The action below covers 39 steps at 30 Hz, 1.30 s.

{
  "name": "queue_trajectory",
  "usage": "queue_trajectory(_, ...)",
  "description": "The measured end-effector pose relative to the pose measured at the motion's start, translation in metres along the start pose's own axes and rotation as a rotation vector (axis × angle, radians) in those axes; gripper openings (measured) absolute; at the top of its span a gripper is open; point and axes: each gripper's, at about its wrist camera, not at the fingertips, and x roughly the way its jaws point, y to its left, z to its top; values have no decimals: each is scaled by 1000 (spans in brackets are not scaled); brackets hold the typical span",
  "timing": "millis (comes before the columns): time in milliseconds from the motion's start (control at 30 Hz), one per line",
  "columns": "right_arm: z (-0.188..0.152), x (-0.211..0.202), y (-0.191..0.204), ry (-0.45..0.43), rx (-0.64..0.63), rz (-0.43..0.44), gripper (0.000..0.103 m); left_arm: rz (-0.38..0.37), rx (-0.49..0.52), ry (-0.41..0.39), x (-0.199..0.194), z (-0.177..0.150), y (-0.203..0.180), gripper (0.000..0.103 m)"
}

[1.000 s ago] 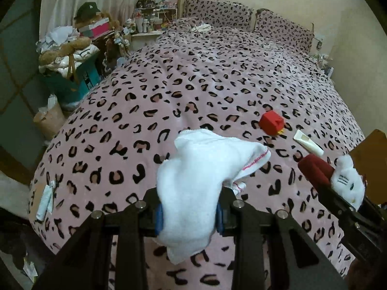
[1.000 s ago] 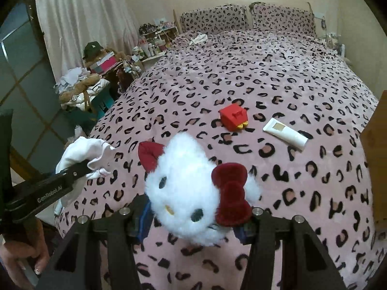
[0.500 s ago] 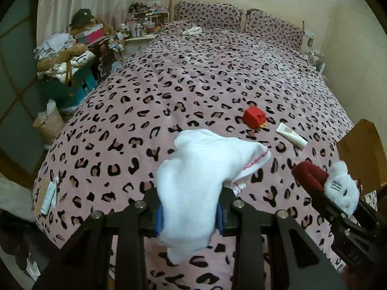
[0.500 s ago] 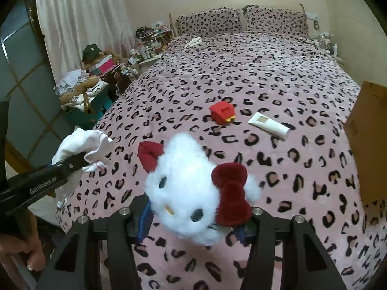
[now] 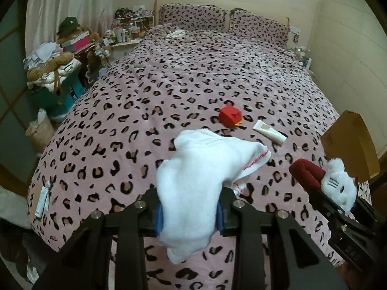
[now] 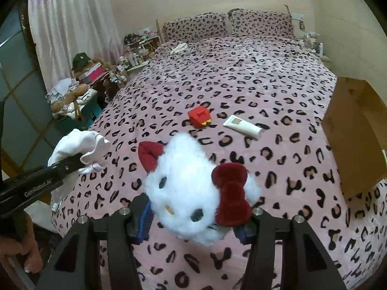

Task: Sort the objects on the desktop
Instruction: 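Lift the white sock and Hello Kitty plush with both tools and carry them toward the box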

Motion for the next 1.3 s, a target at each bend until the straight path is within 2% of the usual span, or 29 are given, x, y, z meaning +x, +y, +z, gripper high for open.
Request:
queue_trajectory(733,-12,-53,-66,-42,90,-107,54,-108,130,12,-9,-8,-101,33)
queue_trajectory(1300,-23,-72,-109,-53,155,-148,54,-145,207,28,-9,-13,-162,33)
